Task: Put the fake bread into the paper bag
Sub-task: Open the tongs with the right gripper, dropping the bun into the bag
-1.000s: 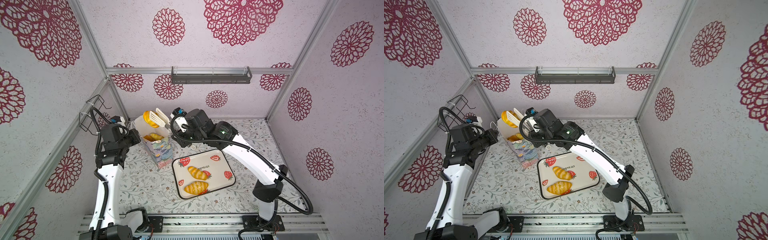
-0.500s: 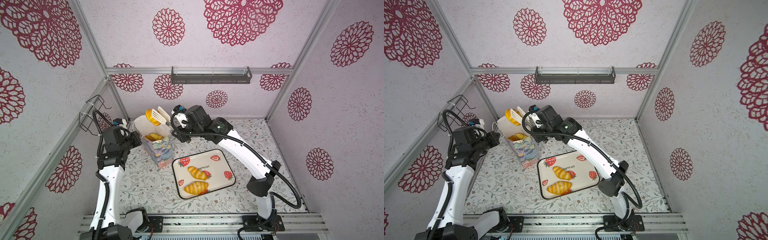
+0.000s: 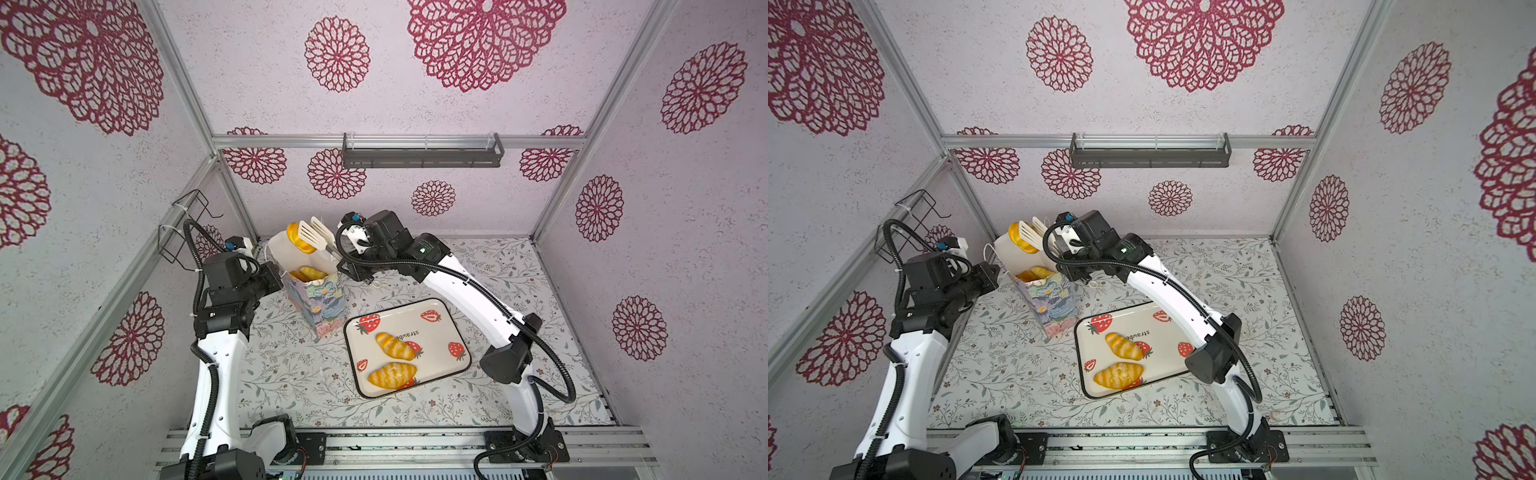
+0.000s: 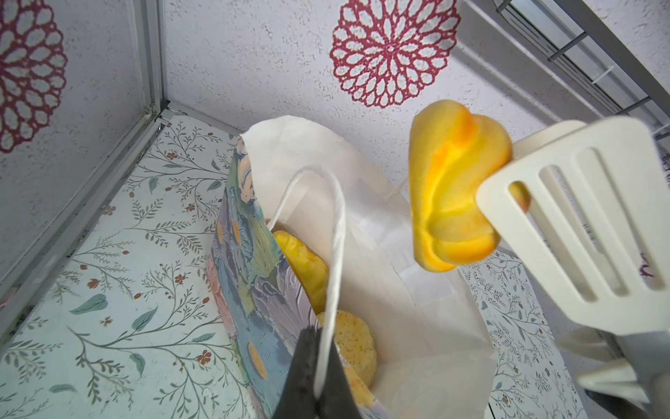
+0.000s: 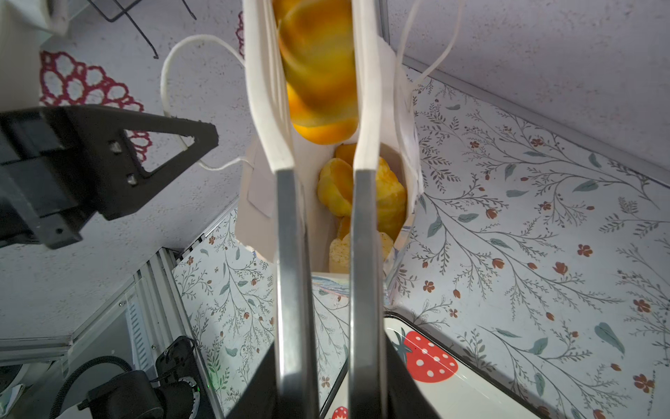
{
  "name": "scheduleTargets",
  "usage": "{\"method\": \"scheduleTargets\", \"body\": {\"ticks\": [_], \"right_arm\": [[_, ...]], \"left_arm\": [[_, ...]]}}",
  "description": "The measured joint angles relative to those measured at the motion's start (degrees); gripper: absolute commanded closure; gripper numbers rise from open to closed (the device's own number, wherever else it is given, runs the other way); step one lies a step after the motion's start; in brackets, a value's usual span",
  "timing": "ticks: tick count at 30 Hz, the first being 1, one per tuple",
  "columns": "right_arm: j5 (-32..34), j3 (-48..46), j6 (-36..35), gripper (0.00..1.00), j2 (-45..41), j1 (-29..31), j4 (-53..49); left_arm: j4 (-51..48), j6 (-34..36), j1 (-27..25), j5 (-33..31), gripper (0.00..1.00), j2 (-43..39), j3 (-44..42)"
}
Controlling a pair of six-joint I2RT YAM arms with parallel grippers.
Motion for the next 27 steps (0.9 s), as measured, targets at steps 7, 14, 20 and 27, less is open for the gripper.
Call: {"method": "scheduleTargets", "body": {"ticks": [7,14,20,27], "right_arm": [[-2.0,0.0,0.5,0.63,2.1,-0.5,0.2],[-3.1,0.0,0.5,0.57,2.7,-0.5,0.3],[-3.2,0.0,0.4,0.52,2.7,-0.5,0.4],[-3.2,0.0,0.4,0.54,2.7,-0.5,0.4]], "left_arm": [[0.1,-0.2,0.1,0.8,1.00,0.3,0.0],[0.2,-0.2,0.2,0.9,1.00,0.3,0.0],[0.2,-0.3,0.3,1.1,1.00,0.3,0.0],[0.2,-0.7,0.5,1.3,1.00,0.3,0.0]]}}
